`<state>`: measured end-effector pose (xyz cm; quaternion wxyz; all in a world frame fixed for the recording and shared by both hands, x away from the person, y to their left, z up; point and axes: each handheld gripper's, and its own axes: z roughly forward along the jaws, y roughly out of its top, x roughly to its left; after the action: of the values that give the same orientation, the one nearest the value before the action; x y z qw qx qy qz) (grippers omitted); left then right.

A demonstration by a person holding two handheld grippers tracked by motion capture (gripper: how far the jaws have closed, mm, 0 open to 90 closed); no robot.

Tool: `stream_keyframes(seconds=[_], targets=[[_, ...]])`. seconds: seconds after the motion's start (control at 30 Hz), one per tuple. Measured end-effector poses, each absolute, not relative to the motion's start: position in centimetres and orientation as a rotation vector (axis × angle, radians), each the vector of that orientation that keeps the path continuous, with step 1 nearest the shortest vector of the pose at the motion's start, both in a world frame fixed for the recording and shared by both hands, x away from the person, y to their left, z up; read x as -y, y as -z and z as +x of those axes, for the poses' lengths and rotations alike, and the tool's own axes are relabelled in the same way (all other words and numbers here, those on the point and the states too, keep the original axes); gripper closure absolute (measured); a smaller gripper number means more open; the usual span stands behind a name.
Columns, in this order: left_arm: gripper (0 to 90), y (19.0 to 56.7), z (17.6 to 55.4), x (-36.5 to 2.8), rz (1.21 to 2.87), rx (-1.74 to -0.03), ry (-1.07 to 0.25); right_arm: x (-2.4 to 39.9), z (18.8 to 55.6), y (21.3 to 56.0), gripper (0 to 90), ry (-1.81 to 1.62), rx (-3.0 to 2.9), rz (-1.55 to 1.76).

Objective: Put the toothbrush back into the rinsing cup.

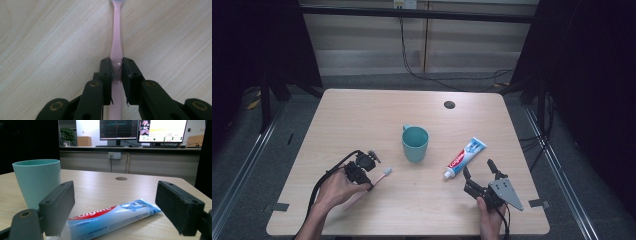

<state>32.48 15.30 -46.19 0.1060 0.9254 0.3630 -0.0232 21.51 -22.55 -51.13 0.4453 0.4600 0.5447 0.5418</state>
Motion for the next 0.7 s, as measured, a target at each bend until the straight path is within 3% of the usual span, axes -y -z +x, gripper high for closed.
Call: stream_keyframes(seconds=[0.7], targets=[[78.7, 43.6, 32.4, -17.6, 2.547, -1.085, 0.120, 22.5, 21.5, 51.1, 15.2, -1.341, -1.349, 1.141]])
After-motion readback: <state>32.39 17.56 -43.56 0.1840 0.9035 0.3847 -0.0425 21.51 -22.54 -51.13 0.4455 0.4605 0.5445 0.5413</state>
